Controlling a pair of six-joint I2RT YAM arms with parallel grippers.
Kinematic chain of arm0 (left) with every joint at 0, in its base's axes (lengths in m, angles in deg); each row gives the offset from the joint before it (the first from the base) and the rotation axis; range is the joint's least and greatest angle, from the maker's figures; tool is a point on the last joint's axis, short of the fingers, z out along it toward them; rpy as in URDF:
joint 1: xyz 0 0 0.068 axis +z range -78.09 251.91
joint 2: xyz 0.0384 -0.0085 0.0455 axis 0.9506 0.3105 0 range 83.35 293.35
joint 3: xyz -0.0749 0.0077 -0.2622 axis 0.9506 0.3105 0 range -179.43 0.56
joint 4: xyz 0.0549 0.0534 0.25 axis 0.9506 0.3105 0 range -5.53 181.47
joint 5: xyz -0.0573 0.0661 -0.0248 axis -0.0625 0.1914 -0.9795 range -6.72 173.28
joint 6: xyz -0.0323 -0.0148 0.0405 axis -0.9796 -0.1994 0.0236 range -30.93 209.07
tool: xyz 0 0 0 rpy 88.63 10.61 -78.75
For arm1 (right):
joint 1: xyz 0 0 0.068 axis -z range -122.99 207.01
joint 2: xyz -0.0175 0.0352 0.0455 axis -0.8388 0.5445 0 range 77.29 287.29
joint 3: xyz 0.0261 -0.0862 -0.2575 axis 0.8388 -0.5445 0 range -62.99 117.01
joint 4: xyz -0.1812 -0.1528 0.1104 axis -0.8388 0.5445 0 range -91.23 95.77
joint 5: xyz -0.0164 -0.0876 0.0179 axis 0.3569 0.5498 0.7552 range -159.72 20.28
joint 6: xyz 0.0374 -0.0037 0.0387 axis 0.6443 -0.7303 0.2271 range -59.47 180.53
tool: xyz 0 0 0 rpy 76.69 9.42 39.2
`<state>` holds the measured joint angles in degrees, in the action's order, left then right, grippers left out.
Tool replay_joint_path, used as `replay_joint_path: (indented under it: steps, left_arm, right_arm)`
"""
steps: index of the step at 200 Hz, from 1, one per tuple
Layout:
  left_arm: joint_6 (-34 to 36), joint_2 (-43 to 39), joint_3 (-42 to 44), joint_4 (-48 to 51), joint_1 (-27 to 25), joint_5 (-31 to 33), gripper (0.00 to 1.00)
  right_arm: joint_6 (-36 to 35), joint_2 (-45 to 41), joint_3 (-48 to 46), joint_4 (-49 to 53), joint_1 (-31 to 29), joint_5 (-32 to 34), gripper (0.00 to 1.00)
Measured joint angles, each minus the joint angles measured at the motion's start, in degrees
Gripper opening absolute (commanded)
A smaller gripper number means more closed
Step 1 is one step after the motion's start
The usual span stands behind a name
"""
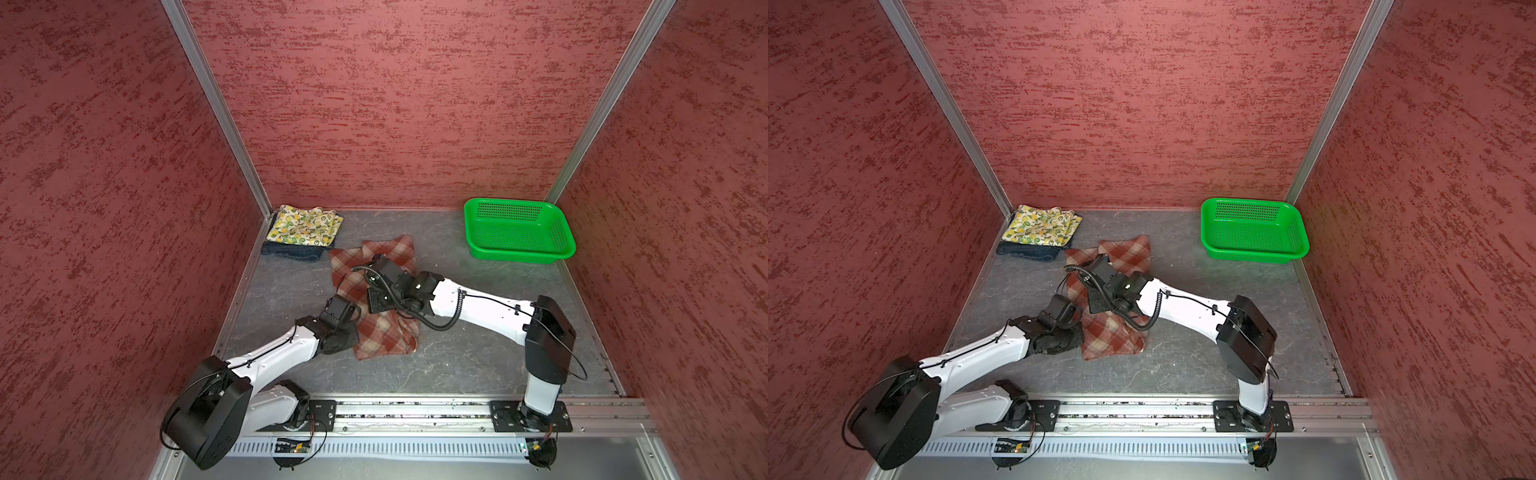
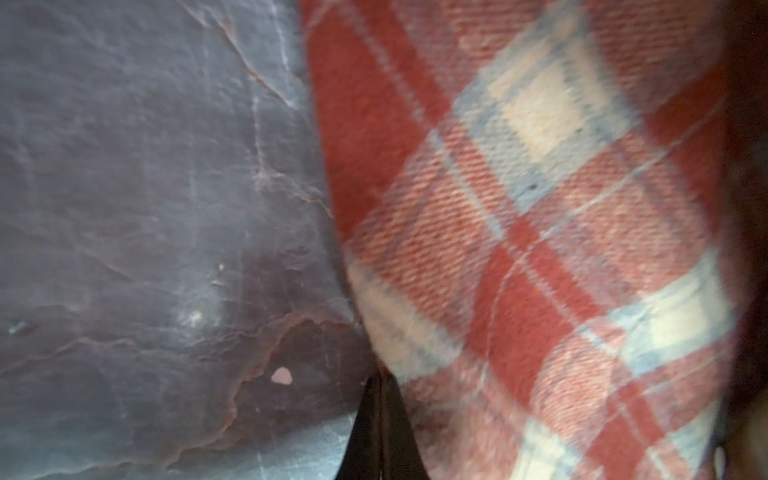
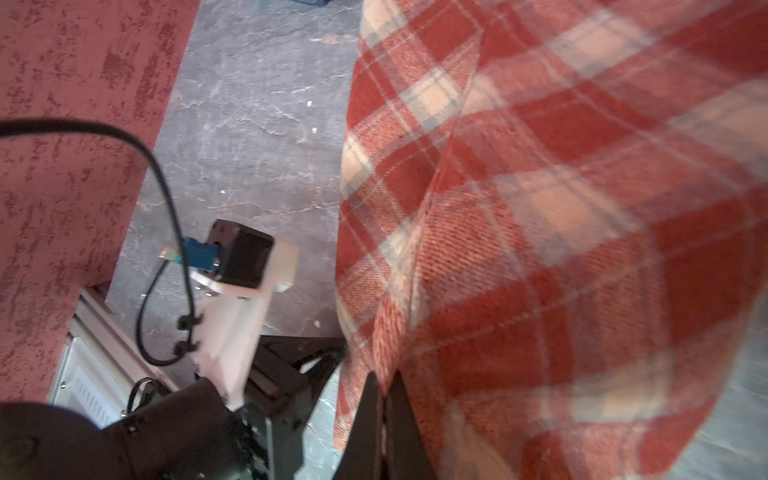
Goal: Fold and stack the skirts
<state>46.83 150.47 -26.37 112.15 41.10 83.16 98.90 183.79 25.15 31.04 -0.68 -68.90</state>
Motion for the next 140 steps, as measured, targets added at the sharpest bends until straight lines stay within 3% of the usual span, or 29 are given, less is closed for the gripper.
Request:
replay_joint_path:
  steps: [30, 55, 76, 107, 140]
  left_arm:
    - [-0.2, -1.2, 1.0, -0.4, 0.3, -0.1, 0.00]
    - [-0.5, -1.7, 1.3, -0.5, 0.4, -0.3, 0.00]
    - [-0.7, -2.8, 1.9, -0.5, 0.4, -0.6, 0.00]
    - [-1.0, -6.2, 3.3, 0.7, 0.4, -1.2, 0.00]
    - [-2.0, -7.6, 3.5, 1.4, -1.7, -1.2, 0.00]
  right_arm:
    - [0.7, 0.2, 0.5, -0.1, -0.2, -1.0, 0.01]
    - [1.0, 0.4, 1.1, 0.0, -0.1, -1.9, 0.46]
    - [1.7, 0.5, 1.7, -0.1, 0.3, -2.0, 0.67]
    - [1.8, -0.6, 0.7, 0.1, 2.5, -1.9, 0.71]
    - [2.5, -7.8, -7.1, -1.1, 10.7, -1.7, 0.73]
